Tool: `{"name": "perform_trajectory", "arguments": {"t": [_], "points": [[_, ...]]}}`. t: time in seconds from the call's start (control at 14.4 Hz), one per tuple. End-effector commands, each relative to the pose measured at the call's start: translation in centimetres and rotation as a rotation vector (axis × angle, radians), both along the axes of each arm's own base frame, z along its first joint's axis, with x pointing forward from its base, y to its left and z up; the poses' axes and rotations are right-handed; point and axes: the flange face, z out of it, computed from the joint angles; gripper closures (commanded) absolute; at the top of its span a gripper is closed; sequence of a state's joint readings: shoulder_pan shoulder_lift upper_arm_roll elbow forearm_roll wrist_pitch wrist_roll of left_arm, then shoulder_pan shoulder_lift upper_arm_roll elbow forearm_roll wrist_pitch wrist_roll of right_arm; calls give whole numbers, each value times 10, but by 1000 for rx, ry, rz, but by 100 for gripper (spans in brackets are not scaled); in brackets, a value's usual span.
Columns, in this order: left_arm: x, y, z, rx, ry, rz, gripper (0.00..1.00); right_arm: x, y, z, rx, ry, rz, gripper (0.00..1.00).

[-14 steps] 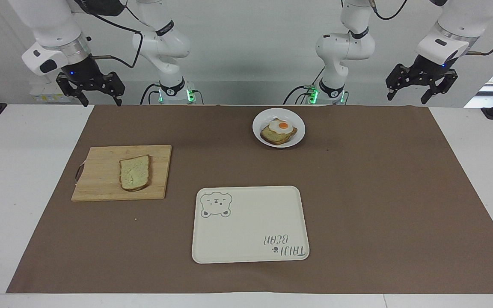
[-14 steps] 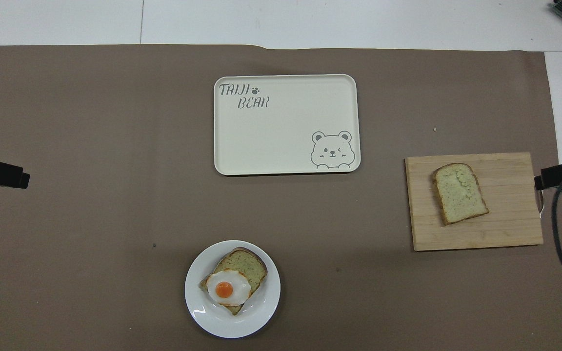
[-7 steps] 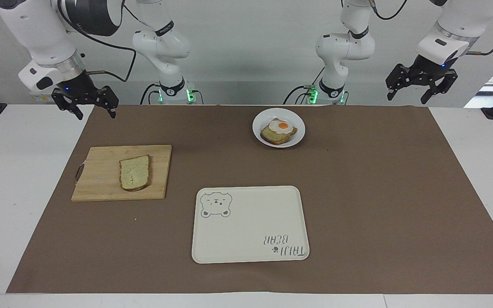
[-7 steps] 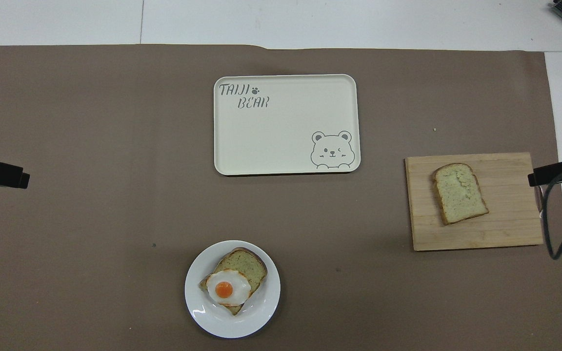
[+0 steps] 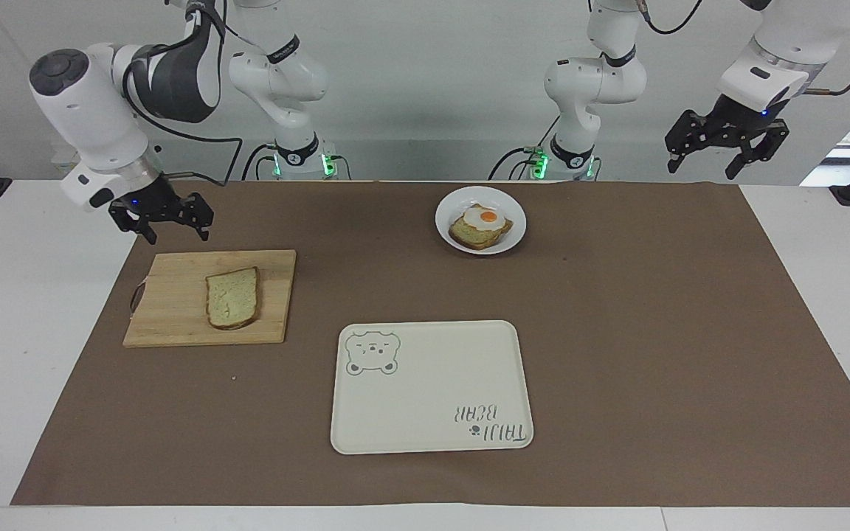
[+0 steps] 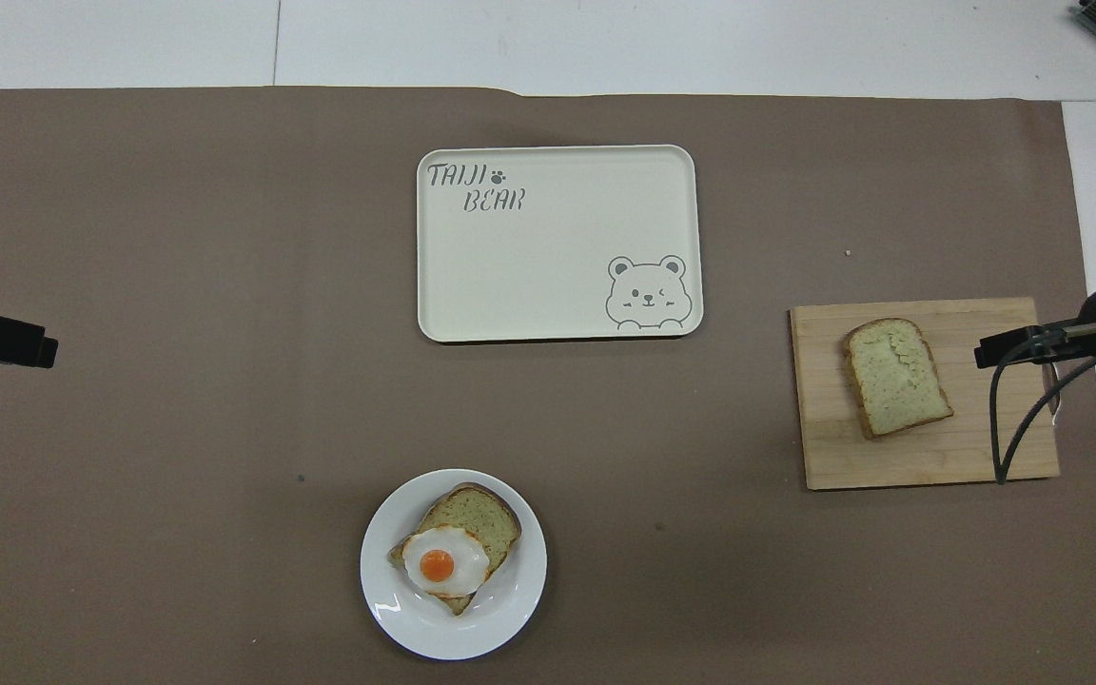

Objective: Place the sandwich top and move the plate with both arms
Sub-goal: 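Reach the right gripper to the bread slice on the cutting board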

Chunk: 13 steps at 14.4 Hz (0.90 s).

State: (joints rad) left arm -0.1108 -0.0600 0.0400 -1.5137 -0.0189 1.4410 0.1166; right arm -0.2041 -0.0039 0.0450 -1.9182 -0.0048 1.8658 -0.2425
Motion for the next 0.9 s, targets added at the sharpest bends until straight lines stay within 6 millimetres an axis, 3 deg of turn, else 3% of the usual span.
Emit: {"name": "perform_trajectory", "arguments": {"t": [0.0, 0.21, 0.56, 0.77, 0.84], "points": [[-7, 3, 0, 14, -1, 13, 0, 3, -12, -38, 34, 7, 10, 0], [-7, 3, 0, 14, -1, 13, 0, -1, -12, -62, 34, 0, 24, 0], [-7, 3, 0, 14, -1, 13, 0, 3, -41, -115, 85, 16, 95, 1], [-7, 3, 0, 14, -1, 13, 0, 0, -42, -141, 84, 11, 109, 5], [-7, 3, 0, 14, -1, 13, 0, -2, -43, -150, 91, 13, 101, 16]]}}
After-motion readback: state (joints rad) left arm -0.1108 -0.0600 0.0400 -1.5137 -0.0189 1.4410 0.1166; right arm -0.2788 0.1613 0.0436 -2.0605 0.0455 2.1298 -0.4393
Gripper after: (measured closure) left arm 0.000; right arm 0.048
